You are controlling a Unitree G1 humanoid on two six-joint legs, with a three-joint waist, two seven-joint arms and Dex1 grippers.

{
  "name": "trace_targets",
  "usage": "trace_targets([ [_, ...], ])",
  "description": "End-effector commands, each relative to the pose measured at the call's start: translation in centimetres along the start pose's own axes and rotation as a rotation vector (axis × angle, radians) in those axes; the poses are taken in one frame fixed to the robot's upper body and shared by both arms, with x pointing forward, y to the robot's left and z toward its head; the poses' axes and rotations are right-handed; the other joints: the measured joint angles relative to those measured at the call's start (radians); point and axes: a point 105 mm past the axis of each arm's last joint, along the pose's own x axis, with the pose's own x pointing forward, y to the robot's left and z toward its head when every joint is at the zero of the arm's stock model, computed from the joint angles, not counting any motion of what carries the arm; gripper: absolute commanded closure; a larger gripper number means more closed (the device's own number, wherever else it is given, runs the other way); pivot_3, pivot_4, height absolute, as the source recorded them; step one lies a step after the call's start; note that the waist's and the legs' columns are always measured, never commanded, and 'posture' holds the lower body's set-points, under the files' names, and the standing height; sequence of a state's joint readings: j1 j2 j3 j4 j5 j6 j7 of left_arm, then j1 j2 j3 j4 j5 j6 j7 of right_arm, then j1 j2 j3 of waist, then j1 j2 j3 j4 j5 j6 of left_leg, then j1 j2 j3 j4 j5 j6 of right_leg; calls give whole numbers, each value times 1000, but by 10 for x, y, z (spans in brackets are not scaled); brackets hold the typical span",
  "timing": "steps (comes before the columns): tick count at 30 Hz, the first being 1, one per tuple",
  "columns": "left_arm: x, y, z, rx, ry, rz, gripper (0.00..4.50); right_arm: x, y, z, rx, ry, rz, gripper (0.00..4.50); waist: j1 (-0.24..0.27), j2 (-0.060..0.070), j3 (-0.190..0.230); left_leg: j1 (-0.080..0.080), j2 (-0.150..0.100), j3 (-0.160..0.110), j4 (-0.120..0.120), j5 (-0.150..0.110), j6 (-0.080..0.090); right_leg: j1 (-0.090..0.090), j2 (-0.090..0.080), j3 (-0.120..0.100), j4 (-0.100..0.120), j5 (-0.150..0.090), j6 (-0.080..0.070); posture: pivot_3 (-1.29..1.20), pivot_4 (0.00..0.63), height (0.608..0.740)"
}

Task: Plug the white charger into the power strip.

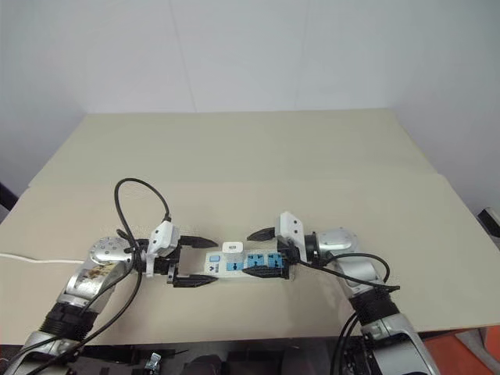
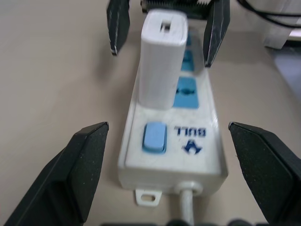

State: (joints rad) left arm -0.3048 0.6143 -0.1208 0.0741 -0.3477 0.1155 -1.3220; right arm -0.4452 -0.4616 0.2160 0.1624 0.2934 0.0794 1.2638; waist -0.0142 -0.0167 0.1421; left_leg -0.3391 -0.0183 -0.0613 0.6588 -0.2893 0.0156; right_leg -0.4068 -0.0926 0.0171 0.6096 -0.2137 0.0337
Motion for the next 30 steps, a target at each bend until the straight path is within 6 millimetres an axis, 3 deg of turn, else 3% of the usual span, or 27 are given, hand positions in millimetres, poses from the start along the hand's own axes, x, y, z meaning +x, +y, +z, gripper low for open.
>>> trace_targets([
  [1,-17,-2,21,45,-51,28,10,-28,-6,33,-80,-59,-82,0,0,1,2,0,0,0,0,0,0,0,0,0,0,0,0,0,150,740],
  [5,-31,-7,22,47,-33,62,10,-52,-6,40,-89,-53,-163,0,-2,1,3,0,0,0,0,0,0,0,1,0,0,0,0,0,150,740],
  [16,-68,-18,17,11,33,189,10,-99,8,21,-14,32,-340,0,0,0,7,1,1,5,-1,0,0,1,0,0,-1,0,0,0,150,740],
  [30,-73,-27,18,-17,34,237,10,-96,7,7,36,30,-428,0,0,0,8,1,1,7,-1,0,0,2,0,0,-1,0,0,0,150,740],
])
